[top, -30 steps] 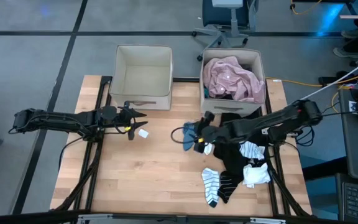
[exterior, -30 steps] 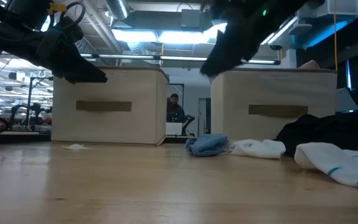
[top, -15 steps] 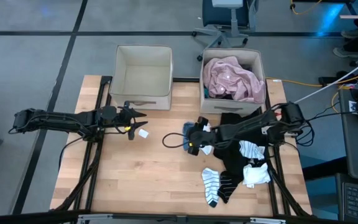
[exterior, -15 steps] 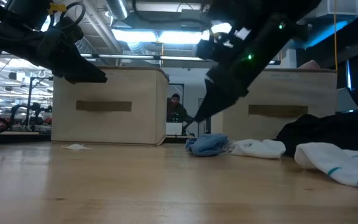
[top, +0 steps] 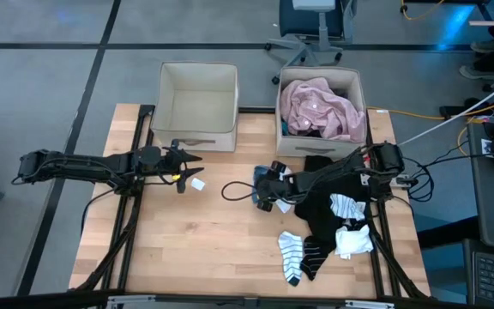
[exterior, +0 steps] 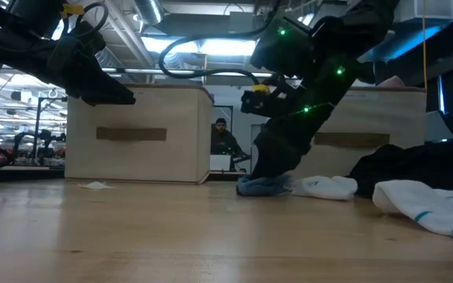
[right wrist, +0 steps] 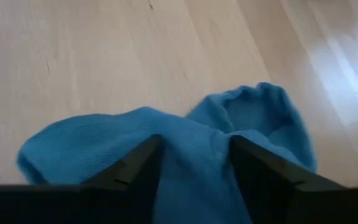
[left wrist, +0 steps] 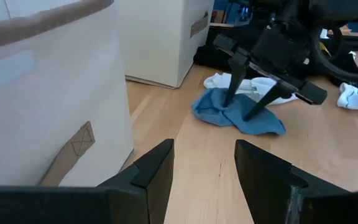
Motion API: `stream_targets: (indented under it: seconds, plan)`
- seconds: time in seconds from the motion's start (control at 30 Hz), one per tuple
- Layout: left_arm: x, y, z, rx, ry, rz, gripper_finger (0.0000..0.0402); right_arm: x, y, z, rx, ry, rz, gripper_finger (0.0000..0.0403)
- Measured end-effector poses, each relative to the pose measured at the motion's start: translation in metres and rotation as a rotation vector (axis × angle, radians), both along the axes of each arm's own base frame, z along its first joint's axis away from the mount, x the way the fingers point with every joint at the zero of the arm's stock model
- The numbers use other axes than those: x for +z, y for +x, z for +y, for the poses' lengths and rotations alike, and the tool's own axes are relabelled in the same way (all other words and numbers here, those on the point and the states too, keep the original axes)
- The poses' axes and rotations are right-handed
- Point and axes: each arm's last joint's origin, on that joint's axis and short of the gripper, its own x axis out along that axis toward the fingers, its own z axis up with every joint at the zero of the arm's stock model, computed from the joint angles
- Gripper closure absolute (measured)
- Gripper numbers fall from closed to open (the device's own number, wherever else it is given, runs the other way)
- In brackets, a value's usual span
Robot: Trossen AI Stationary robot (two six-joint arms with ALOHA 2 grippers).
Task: Sort clothes
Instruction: Put the blue sock into the right laundry organizer
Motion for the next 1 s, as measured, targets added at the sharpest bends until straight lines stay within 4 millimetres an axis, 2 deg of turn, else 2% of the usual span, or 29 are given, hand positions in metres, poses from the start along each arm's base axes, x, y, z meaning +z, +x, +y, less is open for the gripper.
stream_targets:
  seconds: [0.2,0.27,0.43,0.63,0.83,1.0]
  plan:
    - [0.000,0.000,0.000,0.000,0.000,0.000,0.0240,0.000,0.000,0.000,0.004,-0.010,0.007,0.0357]
    - [0.000,0.000,0.000,0.002,-0.005,-0.001,0.0240,0.000,0.000,0.000,0.005,-0.010,0.007,0.0389]
    - [0.000,0.000,0.000,0.003,-0.008,-0.003,0.0240,0.008,0.003,0.001,0.001,-0.020,-0.015,0.0379]
    - [0.000,0.000,0.000,0.004,-0.013,-0.003,0.0240,0.047,0.003,0.001,0.022,-0.030,-0.110,0.0395]
    - [0.000,0.000,0.000,0.002,-0.010,-0.003,0.0240,0.102,-0.016,-0.003,-0.002,-0.111,-0.226,0.0398]
    - [0.000,0.000,0.000,0.002,-0.010,-0.002,0.0240,0.155,-0.041,-0.011,-0.065,-0.281,-0.342,0.0400]
